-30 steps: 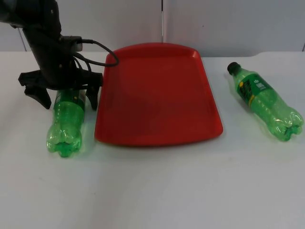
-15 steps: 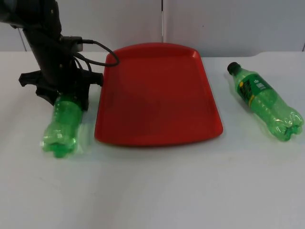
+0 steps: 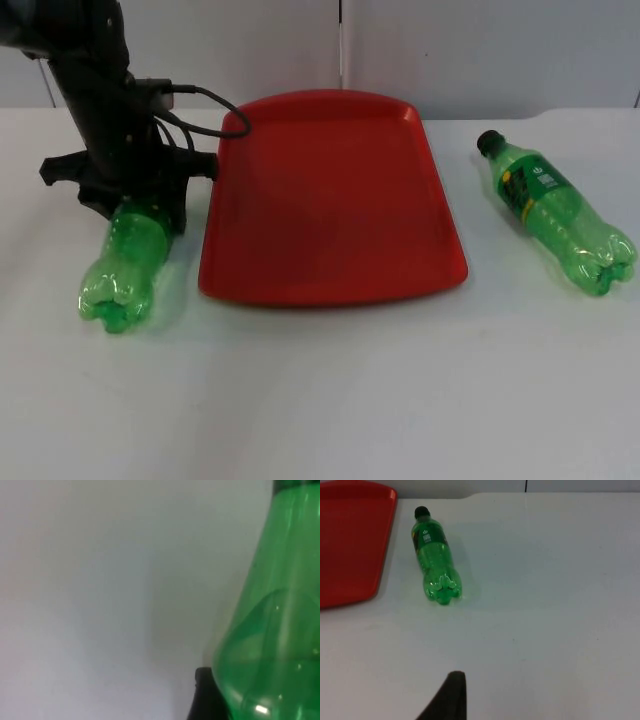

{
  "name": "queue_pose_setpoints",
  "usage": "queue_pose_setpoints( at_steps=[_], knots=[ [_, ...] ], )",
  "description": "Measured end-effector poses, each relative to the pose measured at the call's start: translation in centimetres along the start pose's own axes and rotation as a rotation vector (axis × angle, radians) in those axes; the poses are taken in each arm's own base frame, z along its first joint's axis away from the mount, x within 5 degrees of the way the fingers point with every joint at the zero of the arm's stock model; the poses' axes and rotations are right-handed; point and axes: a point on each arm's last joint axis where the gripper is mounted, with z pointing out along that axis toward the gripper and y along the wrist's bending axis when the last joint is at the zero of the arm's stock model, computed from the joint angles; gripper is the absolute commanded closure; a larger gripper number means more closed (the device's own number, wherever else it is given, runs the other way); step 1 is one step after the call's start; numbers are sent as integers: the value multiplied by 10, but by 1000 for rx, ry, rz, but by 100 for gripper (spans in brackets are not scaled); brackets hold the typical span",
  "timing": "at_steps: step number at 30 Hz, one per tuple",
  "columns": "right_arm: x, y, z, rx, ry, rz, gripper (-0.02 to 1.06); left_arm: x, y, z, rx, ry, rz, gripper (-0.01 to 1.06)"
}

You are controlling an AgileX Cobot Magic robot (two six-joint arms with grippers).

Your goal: Place the bottle upright on the tray.

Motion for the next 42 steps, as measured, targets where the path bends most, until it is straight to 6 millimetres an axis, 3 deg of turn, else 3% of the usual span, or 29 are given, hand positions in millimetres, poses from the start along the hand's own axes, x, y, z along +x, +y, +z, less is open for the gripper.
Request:
queue_pose_setpoints(
  at_steps=[5, 7, 10, 11, 14, 15, 19, 20, 22, 24, 30, 34, 36, 39, 41, 42],
  knots=[
    [0, 0, 0, 0, 0, 0, -1, -1, -2, -14, 13, 0, -9, 105],
    [0, 0, 0, 0, 0, 0, -1, -4, -4, -33, 29, -35, -14, 105],
    [0, 0, 0, 0, 0, 0, -1, -9, -7, -83, 59, -137, -16, 105],
    [0, 0, 0, 0, 0, 0, -1, -9, -7, -83, 59, -137, -16, 105],
    [0, 0, 0, 0, 0, -2, -1, -12, -12, -142, 111, -288, 2, 105],
    [0, 0, 0, 0, 0, -2, -1, -12, -12, -142, 111, -288, 2, 105],
    [0, 0, 0, 0, 0, -2, -1, -12, -22, -202, 232, -483, 44, 105],
    [0, 0, 0, 0, 0, -2, -1, -12, -22, -202, 232, -483, 44, 105],
    [0, 0, 0, 0, 0, -2, -1, -12, -29, -232, 328, -610, 81, 105],
    [0, 0, 0, 0, 0, -2, -1, -13, -34, -247, 393, -686, 87, 105],
    [0, 0, 0, 0, 0, -2, -1, -16, -43, -257, 460, -784, 114, 105],
    [0, 0, 0, 0, 0, -2, -1, -17, -59, -261, 457, -858, 161, 105],
    [0, 0, 0, 0, 0, -2, -1, -15, -79, -264, 455, -933, 182, 105],
    [0, 0, 0, 0, 0, -4, -1, -12, -99, -259, 441, -1026, 171, 105],
    [0, 0, 0, 0, 0, -4, -1, -11, -102, -257, 433, -1042, 168, 105],
    [0, 0, 0, 0, 0, -4, -1, -7, -110, -247, 408, -1088, 153, 105]
  ],
)
